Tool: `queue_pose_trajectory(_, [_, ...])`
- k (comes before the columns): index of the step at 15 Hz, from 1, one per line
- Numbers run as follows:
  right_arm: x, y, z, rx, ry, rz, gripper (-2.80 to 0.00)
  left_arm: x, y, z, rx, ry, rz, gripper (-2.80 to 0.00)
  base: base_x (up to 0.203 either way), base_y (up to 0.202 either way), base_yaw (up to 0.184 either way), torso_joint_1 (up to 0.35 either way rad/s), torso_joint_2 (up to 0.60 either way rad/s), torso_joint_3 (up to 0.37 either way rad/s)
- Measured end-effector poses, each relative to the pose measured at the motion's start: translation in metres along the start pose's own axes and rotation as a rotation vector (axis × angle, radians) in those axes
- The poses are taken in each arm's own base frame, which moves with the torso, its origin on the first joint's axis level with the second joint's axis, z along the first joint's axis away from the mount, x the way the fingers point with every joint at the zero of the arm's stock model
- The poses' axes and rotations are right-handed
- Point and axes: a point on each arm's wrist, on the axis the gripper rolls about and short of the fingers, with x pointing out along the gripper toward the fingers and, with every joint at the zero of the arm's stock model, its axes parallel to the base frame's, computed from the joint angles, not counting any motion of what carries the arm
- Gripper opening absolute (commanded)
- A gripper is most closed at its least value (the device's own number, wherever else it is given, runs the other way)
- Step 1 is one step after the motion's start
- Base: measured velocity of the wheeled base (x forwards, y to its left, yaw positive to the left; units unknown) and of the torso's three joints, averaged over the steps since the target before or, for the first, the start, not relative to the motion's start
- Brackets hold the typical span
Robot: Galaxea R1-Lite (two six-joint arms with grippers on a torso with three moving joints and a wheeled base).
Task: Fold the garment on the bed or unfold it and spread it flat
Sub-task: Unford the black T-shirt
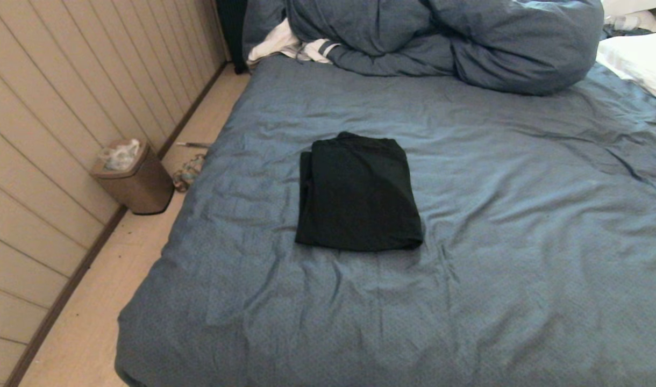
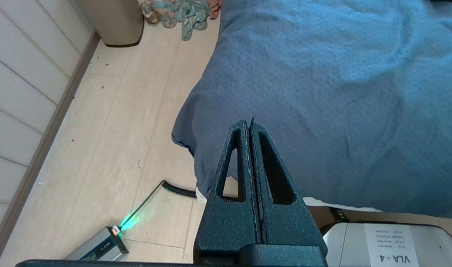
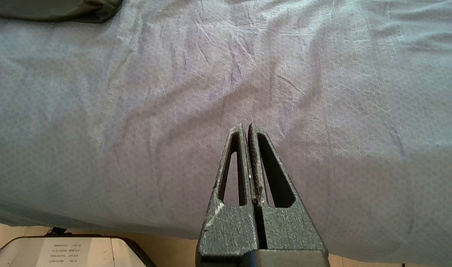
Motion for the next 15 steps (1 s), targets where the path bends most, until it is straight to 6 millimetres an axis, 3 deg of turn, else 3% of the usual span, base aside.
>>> queue_pose_trajectory(10, [-0.002, 0.0, 0.002, -0.021, 0.013, 0.005, -2.8, -0.001, 0.0, 0.005, 0.017, 0.003, 0.012, -2.8, 0.0, 0.0, 0.0, 0.0, 0.0, 0.0])
queue_pose_trajectory(12, [-0.007, 0.0, 0.016, -0.035, 0.041, 0.021, -2.8, -0.006, 0.001, 0.033, 0.018, -0.036, 0.011, -2.8, 0.0, 0.0, 0.0, 0.0, 0.0, 0.0])
queue_pose_trajectory(15, [-0.012, 0.001, 0.074, -0.034, 0.021, 0.073, -2.8, -0.008, 0.002, 0.099, 0.017, -0.093, -0.009, -2.8, 0.0, 0.0, 0.0, 0.0, 0.0, 0.0])
